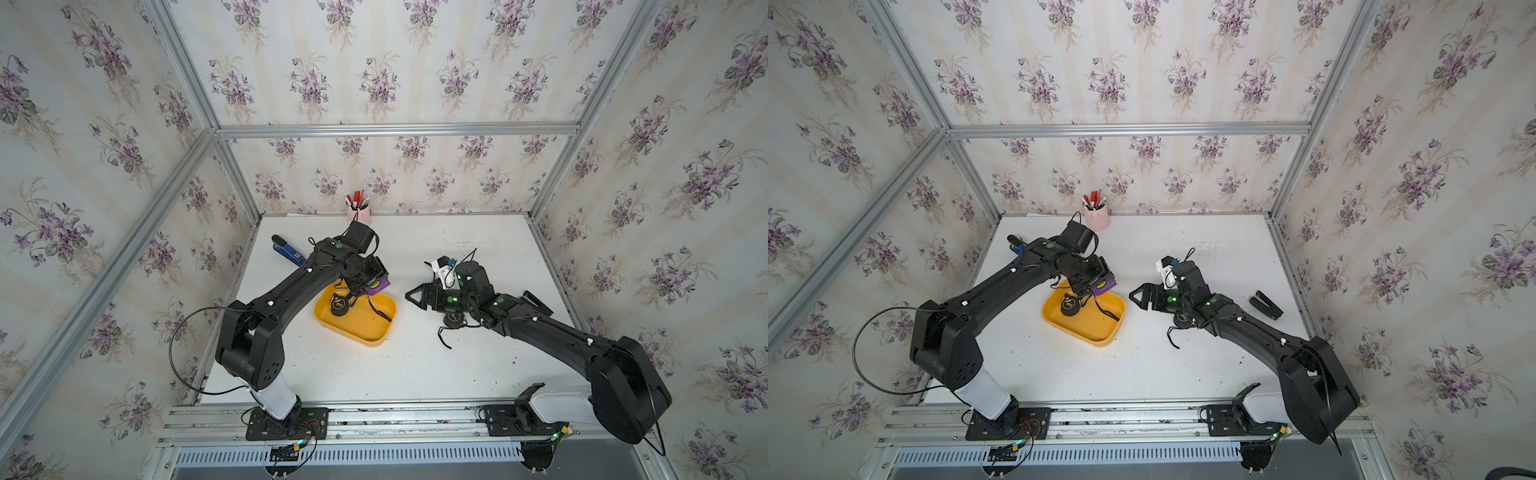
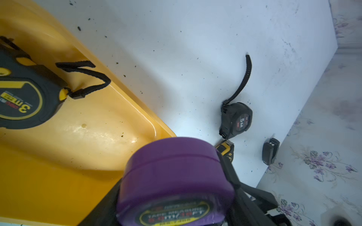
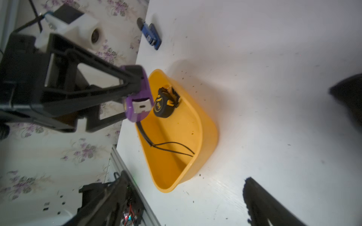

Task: Take the tape measure out of the storage box
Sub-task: Pick up the tape measure from the storage box, then place the tape measure at the center of the board.

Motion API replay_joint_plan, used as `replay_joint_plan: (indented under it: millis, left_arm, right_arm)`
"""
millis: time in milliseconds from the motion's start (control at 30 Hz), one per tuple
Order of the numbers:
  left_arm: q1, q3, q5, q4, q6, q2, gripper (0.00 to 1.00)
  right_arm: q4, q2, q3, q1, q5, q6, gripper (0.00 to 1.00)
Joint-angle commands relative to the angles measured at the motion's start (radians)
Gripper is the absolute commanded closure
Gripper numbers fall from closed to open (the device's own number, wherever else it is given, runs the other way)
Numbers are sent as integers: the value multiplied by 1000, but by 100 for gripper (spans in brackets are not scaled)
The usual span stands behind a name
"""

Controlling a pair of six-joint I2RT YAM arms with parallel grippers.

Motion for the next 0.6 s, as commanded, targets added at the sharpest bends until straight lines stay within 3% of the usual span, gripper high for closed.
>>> replay_joint_plan:
  millis: [0, 567]
  left_arm:
    - [-2, 19, 41, 3, -11, -16, 58]
    - [-3, 40, 172, 77, -83, -43, 57]
  right_arm:
    - [93, 23, 23, 12, -13, -17, 6]
    - [297, 145, 128, 66, -61, -24, 12]
